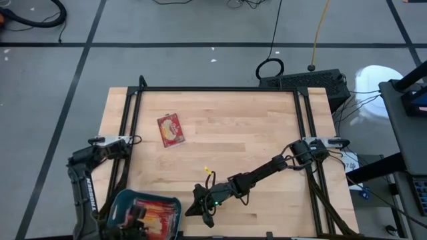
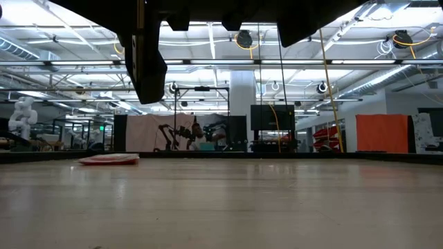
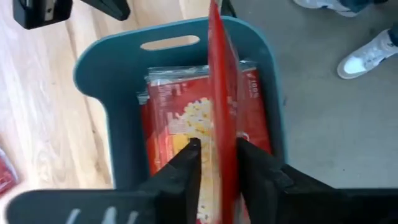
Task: Sort popcorn bags into baskets
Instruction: Put the popcorn sachet into the bin
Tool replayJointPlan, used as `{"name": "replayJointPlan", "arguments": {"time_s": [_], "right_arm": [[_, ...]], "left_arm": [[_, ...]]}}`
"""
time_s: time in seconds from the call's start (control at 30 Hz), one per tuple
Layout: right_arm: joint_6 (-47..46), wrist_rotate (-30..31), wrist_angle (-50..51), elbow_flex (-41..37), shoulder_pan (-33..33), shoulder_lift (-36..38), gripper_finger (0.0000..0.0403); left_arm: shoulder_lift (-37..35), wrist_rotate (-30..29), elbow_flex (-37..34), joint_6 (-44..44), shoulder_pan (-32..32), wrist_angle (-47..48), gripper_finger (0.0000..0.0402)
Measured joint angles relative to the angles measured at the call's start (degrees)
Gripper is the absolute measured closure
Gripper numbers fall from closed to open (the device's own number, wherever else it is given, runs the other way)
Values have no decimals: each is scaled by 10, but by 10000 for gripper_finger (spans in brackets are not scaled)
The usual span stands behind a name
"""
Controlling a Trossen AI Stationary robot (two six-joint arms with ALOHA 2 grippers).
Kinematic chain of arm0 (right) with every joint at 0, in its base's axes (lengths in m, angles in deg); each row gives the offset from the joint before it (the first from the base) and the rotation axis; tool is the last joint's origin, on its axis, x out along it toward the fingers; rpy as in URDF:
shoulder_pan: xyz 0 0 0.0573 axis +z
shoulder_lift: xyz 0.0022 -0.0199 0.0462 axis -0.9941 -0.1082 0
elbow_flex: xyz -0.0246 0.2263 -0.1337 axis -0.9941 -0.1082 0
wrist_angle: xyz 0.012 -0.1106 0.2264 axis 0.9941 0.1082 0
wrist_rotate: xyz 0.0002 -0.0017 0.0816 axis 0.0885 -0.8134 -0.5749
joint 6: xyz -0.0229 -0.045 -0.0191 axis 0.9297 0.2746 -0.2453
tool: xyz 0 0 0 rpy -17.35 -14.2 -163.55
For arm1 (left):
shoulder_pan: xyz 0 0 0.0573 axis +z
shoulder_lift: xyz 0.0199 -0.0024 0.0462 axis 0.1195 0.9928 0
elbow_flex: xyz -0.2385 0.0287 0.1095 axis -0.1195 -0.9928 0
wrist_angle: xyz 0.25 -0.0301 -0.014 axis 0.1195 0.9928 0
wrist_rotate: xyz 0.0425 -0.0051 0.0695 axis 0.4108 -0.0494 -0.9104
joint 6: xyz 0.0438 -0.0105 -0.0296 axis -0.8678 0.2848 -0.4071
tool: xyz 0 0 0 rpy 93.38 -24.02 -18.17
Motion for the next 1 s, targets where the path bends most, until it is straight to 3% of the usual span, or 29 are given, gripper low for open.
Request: {"name": "replayJointPlan", "arguments": {"time_s": [0.4, 0.53, 0.77, 1.0], "right_arm": [[1, 0, 0, 0, -3, 0, 401], [1, 0, 0, 0, -3, 0, 401], [0, 0, 0, 0, -3, 0, 401], [0, 0, 0, 0, -3, 0, 401]], "left_arm": [[0, 14, 0, 20, -31, -7, 194], [1, 17, -3, 59, -31, 10, 189], [2, 66, -31, 72, -31, -56, 199], [-14, 71, -32, 92, -31, -86, 167]]}}
